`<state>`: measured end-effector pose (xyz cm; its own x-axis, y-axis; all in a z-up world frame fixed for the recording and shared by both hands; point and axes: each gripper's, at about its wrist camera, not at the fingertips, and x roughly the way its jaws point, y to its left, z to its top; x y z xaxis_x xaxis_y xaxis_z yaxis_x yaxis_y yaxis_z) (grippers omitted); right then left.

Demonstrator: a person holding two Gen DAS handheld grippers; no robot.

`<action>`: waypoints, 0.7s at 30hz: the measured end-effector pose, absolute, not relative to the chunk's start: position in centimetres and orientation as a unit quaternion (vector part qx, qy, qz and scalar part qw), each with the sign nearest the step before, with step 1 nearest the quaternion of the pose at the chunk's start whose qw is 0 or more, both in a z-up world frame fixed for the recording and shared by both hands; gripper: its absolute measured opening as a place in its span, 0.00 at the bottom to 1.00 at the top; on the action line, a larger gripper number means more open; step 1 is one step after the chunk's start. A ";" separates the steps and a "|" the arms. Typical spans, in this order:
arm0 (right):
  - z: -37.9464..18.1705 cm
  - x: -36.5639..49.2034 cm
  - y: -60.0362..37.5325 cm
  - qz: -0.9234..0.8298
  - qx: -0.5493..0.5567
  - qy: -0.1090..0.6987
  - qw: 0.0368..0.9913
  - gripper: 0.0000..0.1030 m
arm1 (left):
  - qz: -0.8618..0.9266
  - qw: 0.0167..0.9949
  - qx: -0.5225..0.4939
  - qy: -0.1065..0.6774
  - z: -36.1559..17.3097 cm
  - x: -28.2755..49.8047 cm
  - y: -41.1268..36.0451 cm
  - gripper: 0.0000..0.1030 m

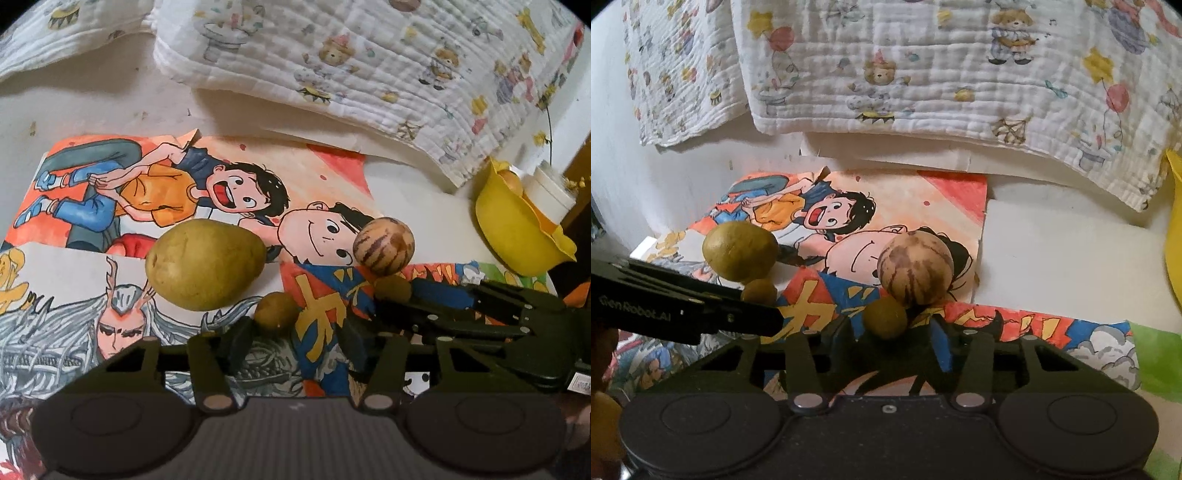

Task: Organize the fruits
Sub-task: 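Reach the left tool to a small brown round fruit while the right tool reaches another, then close the left tool on its small brown fruit while the right tool closes on another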

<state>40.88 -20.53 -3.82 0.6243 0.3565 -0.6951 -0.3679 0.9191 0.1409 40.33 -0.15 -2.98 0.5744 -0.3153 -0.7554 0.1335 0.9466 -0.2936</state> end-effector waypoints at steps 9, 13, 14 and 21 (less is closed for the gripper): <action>-4.0 41.0 -20.2 0.202 -0.004 0.382 0.902 0.33 | -0.098 0.884 -0.121 0.442 -3.1 40.8 0.5 0.40; -4.0 40.9 -20.2 0.201 -0.007 0.380 0.903 0.30 | -0.094 0.882 -0.133 0.441 -3.1 40.9 0.8 0.39; -4.1 40.9 -20.2 0.201 -0.007 0.380 0.903 0.30 | -0.093 0.883 -0.135 0.441 -3.1 41.0 0.8 0.39; -4.1 40.9 -20.2 0.202 -0.007 0.380 0.903 0.29 | -0.090 0.879 -0.155 0.441 -3.1 41.0 1.0 0.39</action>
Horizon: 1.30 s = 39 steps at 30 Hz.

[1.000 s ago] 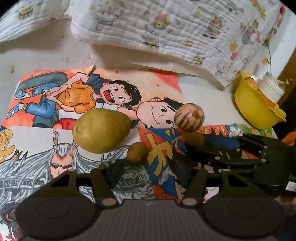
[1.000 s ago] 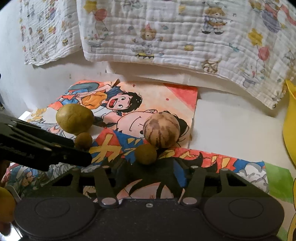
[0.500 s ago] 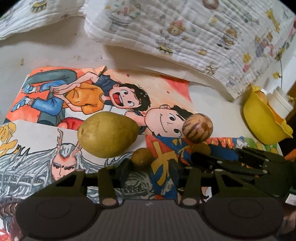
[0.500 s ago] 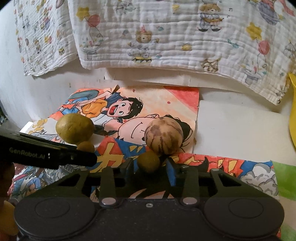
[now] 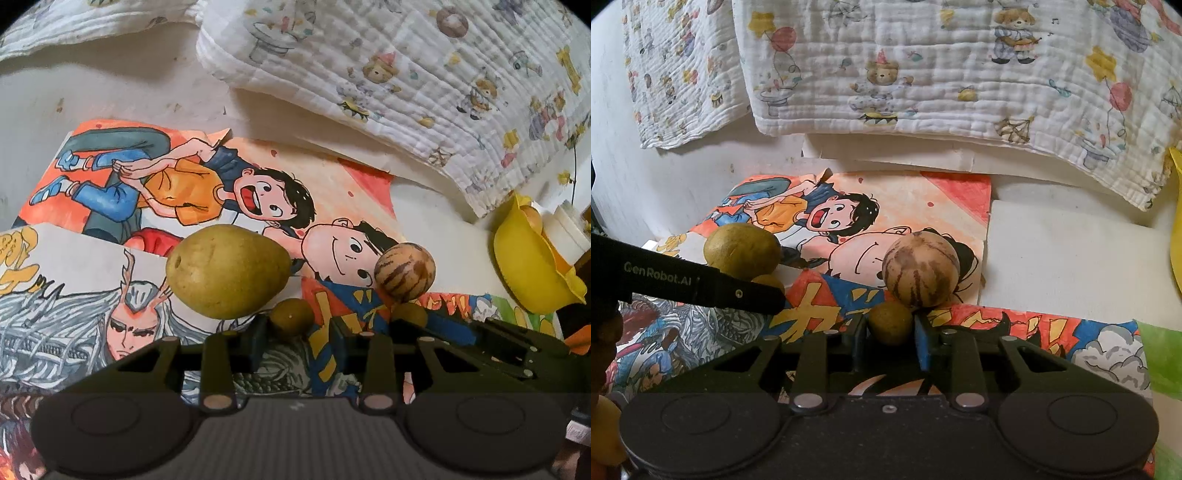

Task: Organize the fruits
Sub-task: 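Close the left tool on its small brown fruit while the right tool closes on another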

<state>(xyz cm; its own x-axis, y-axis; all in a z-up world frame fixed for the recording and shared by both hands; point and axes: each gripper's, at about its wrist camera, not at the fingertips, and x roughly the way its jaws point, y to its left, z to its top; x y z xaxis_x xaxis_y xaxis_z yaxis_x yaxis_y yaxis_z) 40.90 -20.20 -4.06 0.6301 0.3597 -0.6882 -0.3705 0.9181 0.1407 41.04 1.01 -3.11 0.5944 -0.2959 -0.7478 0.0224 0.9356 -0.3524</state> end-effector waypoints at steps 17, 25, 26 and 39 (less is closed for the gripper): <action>-4.2 41.0 -20.3 0.207 0.004 0.377 0.903 0.31 | -0.073 0.880 -0.167 0.439 -3.2 41.1 0.9 0.39; -4.1 40.7 -20.2 0.208 -0.002 0.375 0.903 0.29 | -0.062 0.881 -0.174 0.436 -3.2 40.7 1.4 0.29; -4.1 40.6 -20.2 0.210 -0.002 0.376 0.903 0.29 | -0.064 0.881 -0.172 0.437 -3.2 40.6 1.3 0.29; -1.3 35.4 -21.2 0.232 -0.022 0.364 0.902 0.29 | -0.104 0.889 -0.134 0.425 -0.1 36.4 0.2 0.29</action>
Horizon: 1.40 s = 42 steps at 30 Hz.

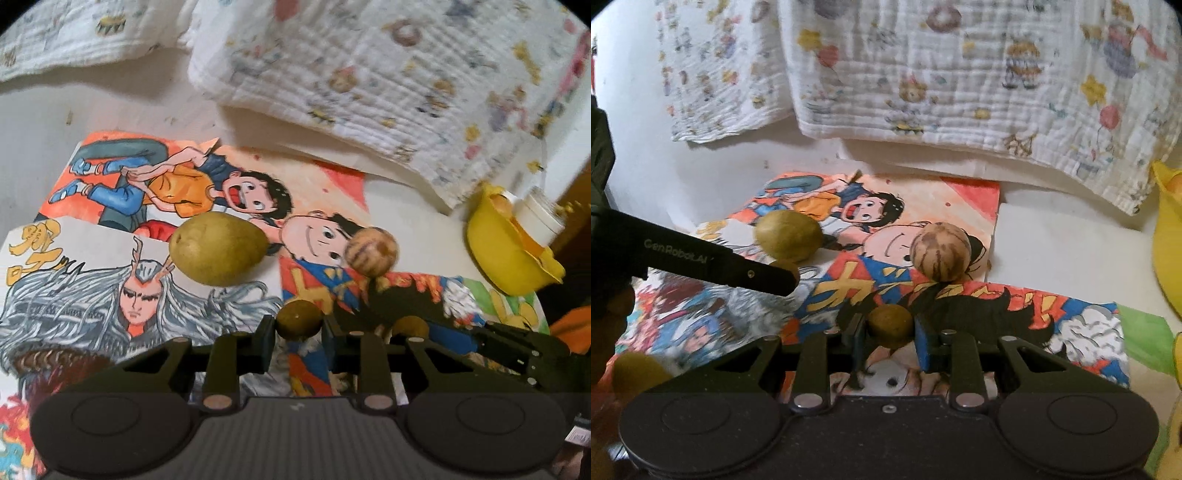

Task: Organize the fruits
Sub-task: 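Close the left tool on its small brown fruit while the right tool closes on another, then carry the small brown fruit to the tray with the right tool while the left tool releases its fruit there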

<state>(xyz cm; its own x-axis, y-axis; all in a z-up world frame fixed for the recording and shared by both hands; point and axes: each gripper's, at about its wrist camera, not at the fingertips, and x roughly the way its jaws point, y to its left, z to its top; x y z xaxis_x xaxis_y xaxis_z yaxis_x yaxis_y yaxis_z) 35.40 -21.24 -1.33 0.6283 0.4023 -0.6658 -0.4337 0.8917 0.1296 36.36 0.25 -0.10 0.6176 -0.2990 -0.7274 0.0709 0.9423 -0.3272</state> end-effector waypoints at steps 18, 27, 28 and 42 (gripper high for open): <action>2.2 20.1 -22.8 0.247 -0.035 0.314 0.916 0.29 | -0.148 0.897 -0.103 0.404 2.2 22.7 -0.5 0.29; 2.0 13.8 -24.4 0.234 -0.066 0.317 0.917 0.29 | -0.198 0.901 -0.059 0.382 2.8 17.9 -4.5 0.29; 1.9 13.2 -24.8 0.232 -0.071 0.320 0.916 0.29 | -0.204 0.901 -0.051 0.380 2.7 17.5 -5.0 0.29; 1.1 8.6 -26.6 0.239 -0.165 0.339 0.895 0.29 | -0.276 0.886 0.096 0.360 1.0 13.2 -10.9 0.29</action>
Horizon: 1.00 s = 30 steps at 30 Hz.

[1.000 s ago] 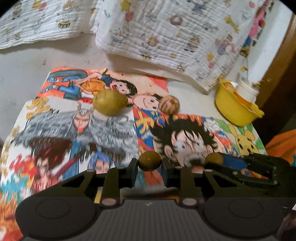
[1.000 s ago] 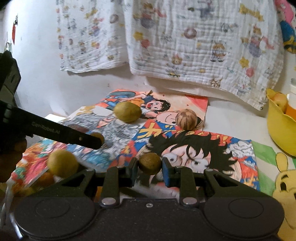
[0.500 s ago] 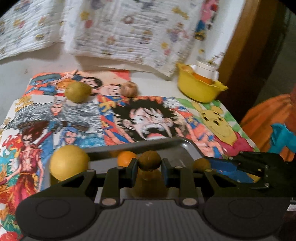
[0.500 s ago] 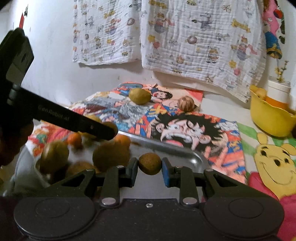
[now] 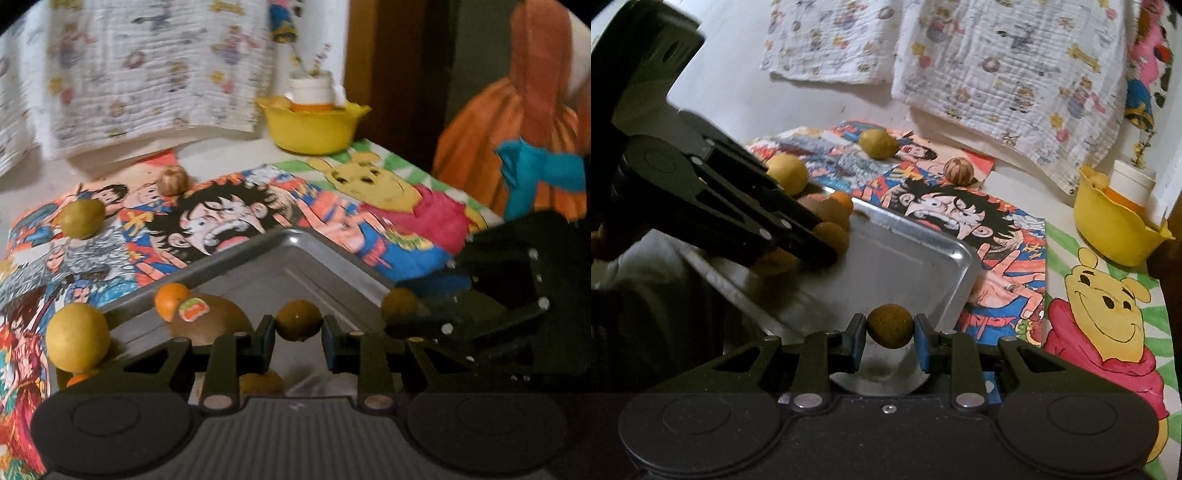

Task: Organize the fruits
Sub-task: 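Carry the small brown fruit to the tray with the right tool while the left tool releases its fruit there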

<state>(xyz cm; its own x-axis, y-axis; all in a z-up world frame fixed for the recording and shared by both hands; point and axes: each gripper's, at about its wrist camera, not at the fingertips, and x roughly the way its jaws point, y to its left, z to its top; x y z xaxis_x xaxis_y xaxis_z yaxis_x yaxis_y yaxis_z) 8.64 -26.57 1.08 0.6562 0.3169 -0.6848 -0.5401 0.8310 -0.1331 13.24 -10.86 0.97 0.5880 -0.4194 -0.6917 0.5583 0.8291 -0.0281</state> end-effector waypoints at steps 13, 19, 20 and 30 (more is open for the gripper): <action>0.4 9.1 -26.2 0.238 -0.188 0.356 0.884 0.29 | -0.307 0.849 0.177 0.393 -0.2 13.2 -12.9 0.29; 0.5 9.1 -26.2 0.239 -0.194 0.356 0.883 0.29 | -0.309 0.844 0.180 0.399 -0.4 13.4 -12.9 0.30; 0.5 9.1 -26.2 0.239 -0.195 0.356 0.882 0.29 | -0.309 0.844 0.181 0.400 -0.4 13.4 -12.9 0.30; 0.7 9.0 -26.1 0.236 -0.201 0.356 0.882 0.30 | -0.313 0.841 0.199 0.394 -0.1 13.2 -13.1 0.42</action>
<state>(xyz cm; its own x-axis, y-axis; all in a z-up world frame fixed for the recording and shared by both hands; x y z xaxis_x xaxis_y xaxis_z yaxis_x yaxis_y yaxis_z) 9.01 -26.12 0.68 0.6354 0.2729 -0.7223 -0.5595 0.8074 -0.1871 13.22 -13.14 -0.05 0.4941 -0.3693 -0.7871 0.6826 0.7255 0.0881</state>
